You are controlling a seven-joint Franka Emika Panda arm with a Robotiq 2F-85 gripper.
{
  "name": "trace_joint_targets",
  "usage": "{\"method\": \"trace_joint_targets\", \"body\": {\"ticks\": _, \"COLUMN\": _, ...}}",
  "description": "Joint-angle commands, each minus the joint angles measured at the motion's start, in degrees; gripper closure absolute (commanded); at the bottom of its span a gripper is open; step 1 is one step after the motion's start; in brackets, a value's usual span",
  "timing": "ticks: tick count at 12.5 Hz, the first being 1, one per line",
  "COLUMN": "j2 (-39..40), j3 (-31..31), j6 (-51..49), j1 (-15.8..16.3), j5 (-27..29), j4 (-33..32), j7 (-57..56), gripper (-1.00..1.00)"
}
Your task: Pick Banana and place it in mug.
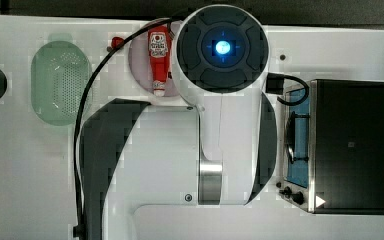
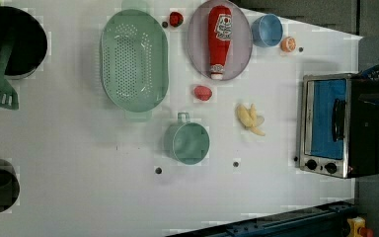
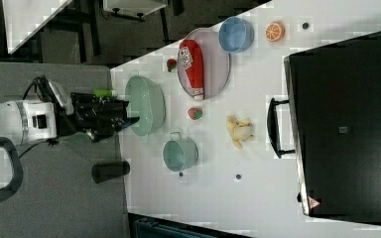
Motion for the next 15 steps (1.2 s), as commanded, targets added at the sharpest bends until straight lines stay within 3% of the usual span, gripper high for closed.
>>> {"method": "trace_joint_targets", "body": {"ticks": 1, "j2": -19.0, "j3": 0.2, "j6": -10.5, "j1": -1.2, "j5": 0.8, "j4": -9.0, "j7": -1.6, "gripper": -0.59}}
{"method": "trace_joint_targets", "body": {"ticks": 3, "j2": -18.8, "j3": 0.3, "j6": -10.5, "j1": -1.2, "j5": 0.8, "j4": -9.1, "j7": -1.6, "gripper": -0.99}}
{"method": "trace_joint_targets", "body": {"ticks": 8, "j2": -15.5, "j3": 0.0, "j6": -5.2, "j1": -1.2, "j5": 0.8, "j4": -16.4, "j7": -5.2, "gripper": -1.0}}
{"method": "trace_joint_targets", "body": {"ticks": 15, "j2": -9.2, "j3": -0.5, "j6": 20.9, "j1": -1.3, "j5": 0.7, "j4": -35.0, "j7": -9.9, "gripper": -1.0}}
